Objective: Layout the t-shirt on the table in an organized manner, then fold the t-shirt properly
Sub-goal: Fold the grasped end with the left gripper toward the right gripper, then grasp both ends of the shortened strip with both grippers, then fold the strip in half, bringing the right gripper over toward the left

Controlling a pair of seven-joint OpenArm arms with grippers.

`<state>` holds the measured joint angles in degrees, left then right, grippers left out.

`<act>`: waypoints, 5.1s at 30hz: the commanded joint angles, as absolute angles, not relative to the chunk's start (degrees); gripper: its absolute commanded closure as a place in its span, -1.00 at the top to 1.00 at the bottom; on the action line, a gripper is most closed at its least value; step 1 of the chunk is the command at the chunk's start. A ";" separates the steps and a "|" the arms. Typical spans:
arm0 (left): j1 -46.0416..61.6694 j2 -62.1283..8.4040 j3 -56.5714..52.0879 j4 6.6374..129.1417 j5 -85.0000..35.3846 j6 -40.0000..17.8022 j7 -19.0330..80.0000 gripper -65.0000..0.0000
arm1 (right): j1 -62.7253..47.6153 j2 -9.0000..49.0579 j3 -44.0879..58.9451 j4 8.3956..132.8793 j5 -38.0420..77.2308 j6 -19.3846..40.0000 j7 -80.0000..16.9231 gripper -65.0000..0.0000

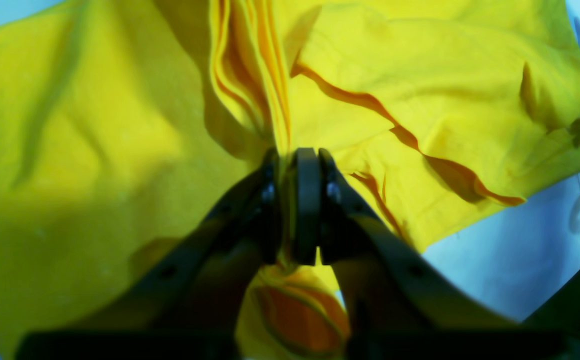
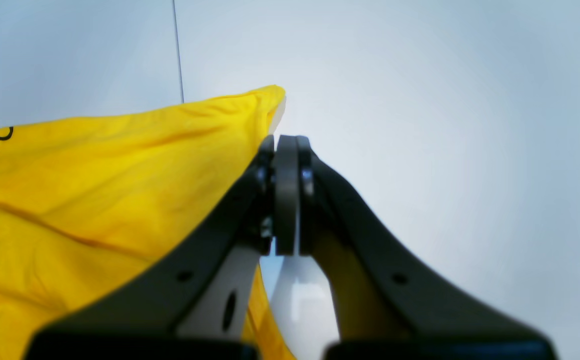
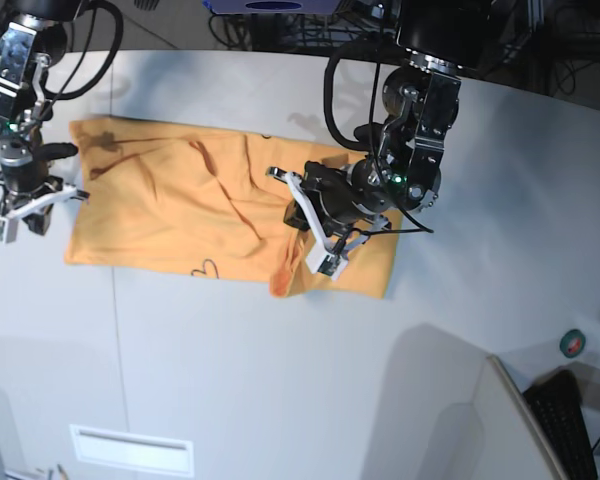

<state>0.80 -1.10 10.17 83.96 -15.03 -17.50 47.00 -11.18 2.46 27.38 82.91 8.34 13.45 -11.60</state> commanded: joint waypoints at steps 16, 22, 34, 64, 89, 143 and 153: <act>0.40 -1.19 16.48 89.98 -15.87 -17.63 46.37 0.39 | -10.77 2.95 27.65 84.00 8.66 13.49 -10.07 -1.00; -1.89 -1.27 0.66 86.46 -15.43 -17.63 45.85 -1.00 | -10.86 2.95 27.65 83.91 8.66 13.49 -10.07 -1.00; -7.96 -1.36 -0.40 65.89 -15.43 -17.63 37.23 -1.00 | -10.77 1.63 27.65 84.18 8.66 13.49 -10.07 -1.00; 3.65 -7.60 -18.24 81.89 -15.87 -17.98 31.87 -1.00 | -3.12 7.87 35.47 78.55 44.09 29.49 -49.63 0.48; -1.63 -10.42 -17.36 59.12 -15.52 -22.11 19.74 -1.00 | 1.27 13.93 22.29 59.03 45.67 31.25 -54.55 0.48; -8.40 -1.80 -0.22 55.16 -15.43 -19.74 19.47 -1.00 | -2.24 10.15 2.68 97.45 25.71 11.12 -54.29 -1.00; -8.40 -1.80 2.68 55.16 -15.69 -19.65 19.38 -1.00 | 3.38 6.46 -7.34 97.19 25.45 4.97 -54.55 -1.00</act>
